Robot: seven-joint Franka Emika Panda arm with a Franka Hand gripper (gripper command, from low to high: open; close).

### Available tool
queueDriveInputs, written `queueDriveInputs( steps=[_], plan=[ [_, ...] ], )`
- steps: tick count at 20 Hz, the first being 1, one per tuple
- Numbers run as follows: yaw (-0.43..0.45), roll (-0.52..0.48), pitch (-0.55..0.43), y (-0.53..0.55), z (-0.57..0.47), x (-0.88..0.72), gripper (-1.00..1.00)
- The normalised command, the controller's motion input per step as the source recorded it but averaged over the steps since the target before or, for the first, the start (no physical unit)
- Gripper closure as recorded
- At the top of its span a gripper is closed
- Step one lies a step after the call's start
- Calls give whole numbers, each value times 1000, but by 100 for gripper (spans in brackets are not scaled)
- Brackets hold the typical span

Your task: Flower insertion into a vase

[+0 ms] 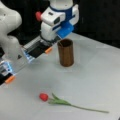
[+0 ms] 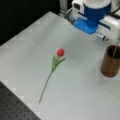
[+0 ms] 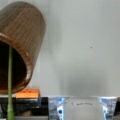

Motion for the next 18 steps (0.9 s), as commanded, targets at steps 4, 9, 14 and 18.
queueDriveInputs(
  steps=[4, 9, 14, 18],
  plan=[
    [182, -52, -373, -325, -183, -26, -100],
    [195, -84, -269, -303, -201, 61, -100],
    [182, -126, -124, -286, -124, 161, -100],
    [147, -149, -30, -287, -107, 196, -100]
  ],
)
